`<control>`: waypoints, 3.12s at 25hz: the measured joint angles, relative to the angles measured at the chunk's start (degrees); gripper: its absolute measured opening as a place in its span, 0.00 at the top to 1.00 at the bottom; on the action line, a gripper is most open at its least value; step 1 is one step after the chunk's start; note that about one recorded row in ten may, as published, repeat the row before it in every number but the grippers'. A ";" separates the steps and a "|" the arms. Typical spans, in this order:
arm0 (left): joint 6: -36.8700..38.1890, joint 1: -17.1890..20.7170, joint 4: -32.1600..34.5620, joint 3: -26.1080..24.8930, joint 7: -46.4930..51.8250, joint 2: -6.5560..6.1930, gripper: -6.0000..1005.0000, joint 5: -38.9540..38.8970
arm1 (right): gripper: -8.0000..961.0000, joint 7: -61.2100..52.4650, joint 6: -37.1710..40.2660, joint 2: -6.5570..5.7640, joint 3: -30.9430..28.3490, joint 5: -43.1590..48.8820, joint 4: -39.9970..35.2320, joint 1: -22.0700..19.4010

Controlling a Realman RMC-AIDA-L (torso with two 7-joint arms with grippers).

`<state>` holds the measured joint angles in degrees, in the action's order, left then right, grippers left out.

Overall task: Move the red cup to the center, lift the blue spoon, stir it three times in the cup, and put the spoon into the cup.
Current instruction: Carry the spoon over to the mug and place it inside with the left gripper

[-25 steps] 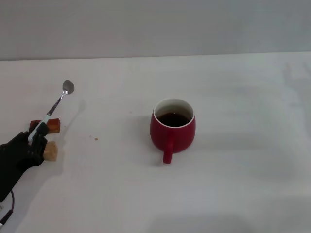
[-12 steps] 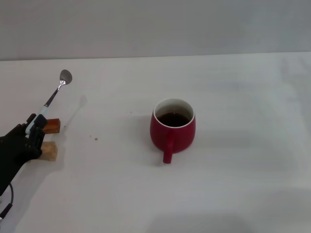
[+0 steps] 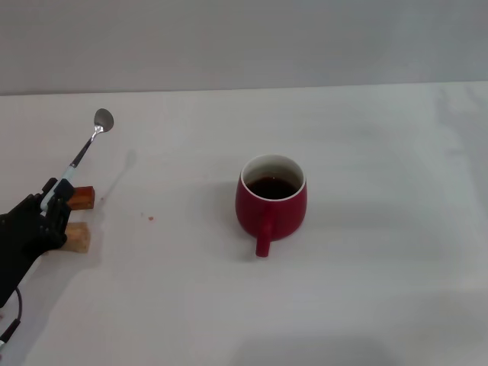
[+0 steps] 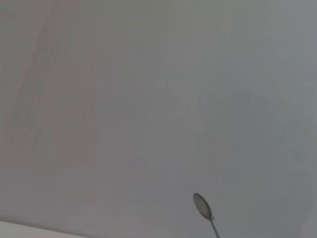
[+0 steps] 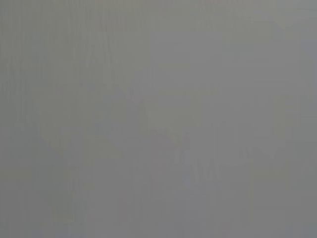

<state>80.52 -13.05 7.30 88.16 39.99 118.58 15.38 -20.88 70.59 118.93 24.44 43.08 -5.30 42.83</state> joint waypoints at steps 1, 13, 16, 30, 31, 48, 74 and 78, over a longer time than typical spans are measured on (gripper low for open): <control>0.01 -0.01 0.00 0.00 0.00 0.05 0.85 0.00 | 0.47 0.00 0.00 0.03 -0.07 0.00 -0.07 -0.12; 0.08 -0.46 -0.01 0.00 0.00 0.09 0.85 0.00 | 0.47 0.22 -0.01 0.07 -0.45 -0.02 -0.07 -0.26; 0.29 -0.50 -0.01 -0.01 0.26 0.14 0.85 0.00 | 0.47 0.24 -0.22 0.07 -0.45 -0.02 -0.06 -0.19; 0.27 -0.48 -0.09 0.00 0.77 0.16 0.85 0.01 | 0.47 0.29 -0.55 0.07 0.09 0.07 -0.01 0.12; 0.30 -0.51 -0.06 0.00 0.79 0.16 0.85 0.01 | 0.47 0.31 -0.55 0.07 -0.02 0.06 0.02 0.15; -0.89 -4.33 0.89 0.89 6.68 -0.95 0.85 4.07 | 0.47 0.21 1.58 0.07 -0.10 0.00 0.13 -4.25; -0.59 -17.80 45.85 -29.15 72.83 -7.79 0.85 85.08 | 0.47 0.41 -1.80 -0.11 -3.51 0.00 -0.85 -11.09; 5.50 -20.36 49.80 -30.95 77.72 -7.80 0.85 90.78 | 0.47 0.41 -2.95 -0.17 -3.50 0.00 -0.87 -10.82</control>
<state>86.02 -33.42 57.10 57.21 117.71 110.78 106.15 -20.48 67.64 118.77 20.95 43.08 -6.17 32.01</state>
